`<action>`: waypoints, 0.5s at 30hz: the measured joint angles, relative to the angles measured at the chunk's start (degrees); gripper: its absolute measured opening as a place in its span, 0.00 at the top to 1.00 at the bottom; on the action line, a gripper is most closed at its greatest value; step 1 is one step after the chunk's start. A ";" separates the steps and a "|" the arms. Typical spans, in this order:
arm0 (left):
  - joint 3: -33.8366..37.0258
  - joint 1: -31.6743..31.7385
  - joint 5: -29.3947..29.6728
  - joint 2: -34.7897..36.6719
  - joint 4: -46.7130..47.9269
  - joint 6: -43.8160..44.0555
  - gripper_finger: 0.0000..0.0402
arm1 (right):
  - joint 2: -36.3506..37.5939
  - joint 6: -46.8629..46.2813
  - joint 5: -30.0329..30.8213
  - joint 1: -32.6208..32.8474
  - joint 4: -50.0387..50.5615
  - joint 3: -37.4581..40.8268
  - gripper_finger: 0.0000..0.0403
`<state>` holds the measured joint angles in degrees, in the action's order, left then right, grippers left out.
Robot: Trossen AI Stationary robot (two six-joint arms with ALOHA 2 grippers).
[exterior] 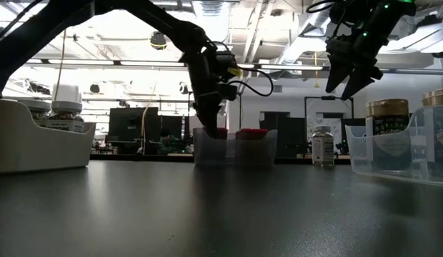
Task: Sort spices by type
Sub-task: Put the red seasoning can into the black bin
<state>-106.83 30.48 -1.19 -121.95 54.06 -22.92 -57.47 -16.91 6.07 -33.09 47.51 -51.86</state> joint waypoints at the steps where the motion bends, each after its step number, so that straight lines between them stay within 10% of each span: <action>1: 0.00 0.00 0.00 0.00 -0.22 -0.02 0.40 | 0.00 0.00 0.02 -0.01 0.00 0.01 0.08; 15: -0.04 0.00 0.02 0.00 -1.72 -0.02 0.33 | 0.00 -0.06 0.00 0.00 0.00 0.00 0.08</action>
<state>-106.87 30.48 -1.17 -121.95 52.34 -22.94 -57.47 -16.97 6.07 -33.09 47.51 -51.86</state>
